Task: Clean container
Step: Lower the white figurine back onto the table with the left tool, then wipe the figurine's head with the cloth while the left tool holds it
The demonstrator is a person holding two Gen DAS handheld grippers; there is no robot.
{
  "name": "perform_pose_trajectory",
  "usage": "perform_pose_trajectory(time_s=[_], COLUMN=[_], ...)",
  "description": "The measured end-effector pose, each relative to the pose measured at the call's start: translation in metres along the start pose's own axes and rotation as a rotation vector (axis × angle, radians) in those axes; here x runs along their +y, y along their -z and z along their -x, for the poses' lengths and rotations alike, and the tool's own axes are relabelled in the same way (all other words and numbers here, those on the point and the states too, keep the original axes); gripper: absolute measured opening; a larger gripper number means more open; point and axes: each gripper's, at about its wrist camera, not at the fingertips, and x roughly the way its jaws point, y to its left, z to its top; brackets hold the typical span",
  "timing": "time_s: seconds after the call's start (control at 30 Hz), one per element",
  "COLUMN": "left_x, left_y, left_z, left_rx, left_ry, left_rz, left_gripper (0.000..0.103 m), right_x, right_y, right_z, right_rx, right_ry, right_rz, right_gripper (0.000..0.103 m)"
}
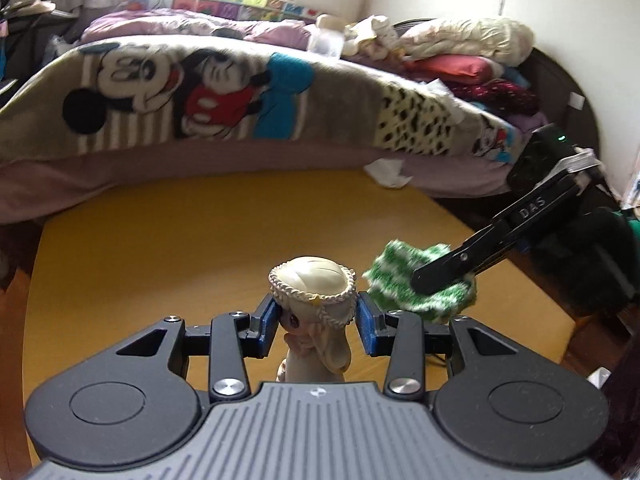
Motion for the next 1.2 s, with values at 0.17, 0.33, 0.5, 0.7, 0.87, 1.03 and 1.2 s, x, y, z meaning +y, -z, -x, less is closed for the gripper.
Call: perform_pose_trajectory(time_s=[0.17, 0.33, 0.5, 0.7, 0.87, 1.03, 1.2], left_x=[-0.003, -0.011, -0.023, -0.029, -0.027, -0.021, -0.021], left_y=[0.010, 0.014, 0.013, 0.010, 0.003, -0.006, -0.003], left_z=[-0.007, -0.008, -0.005, -0.003, 0.005, 0.013, 0.008], left_rx=[0.001, -0.006, 0.038, 0.094, 0.097, 0.137, 0.179], left_ry=[-0.049, -0.101, -0.134, -0.106, -0.085, 0.008, 0.046], left_rz=[0.004, 0.009, -0.018, -0.070, -0.127, -0.282, -0.484], left_gripper=[0.039, 0.039, 0.041, 0.043, 0.049, 0.050, 0.050], right_x=[0.001, 0.005, 0.007, 0.022, 0.035, 0.038, 0.040], right_y=[0.000, 0.001, 0.000, -0.001, -0.001, -0.003, -0.007], right_z=[-0.006, -0.015, -0.022, -0.027, -0.034, -0.037, -0.037], right_rx=[0.016, 0.039, 0.041, 0.005, -0.004, -0.002, 0.000], right_ry=[0.058, 0.085, 0.105, 0.059, 0.021, 0.032, 0.060], right_rz=[0.038, 0.068, 0.082, 0.120, 0.156, 0.173, 0.188], right_gripper=[0.016, 0.016, 0.016, 0.016, 0.016, 0.016, 0.016])
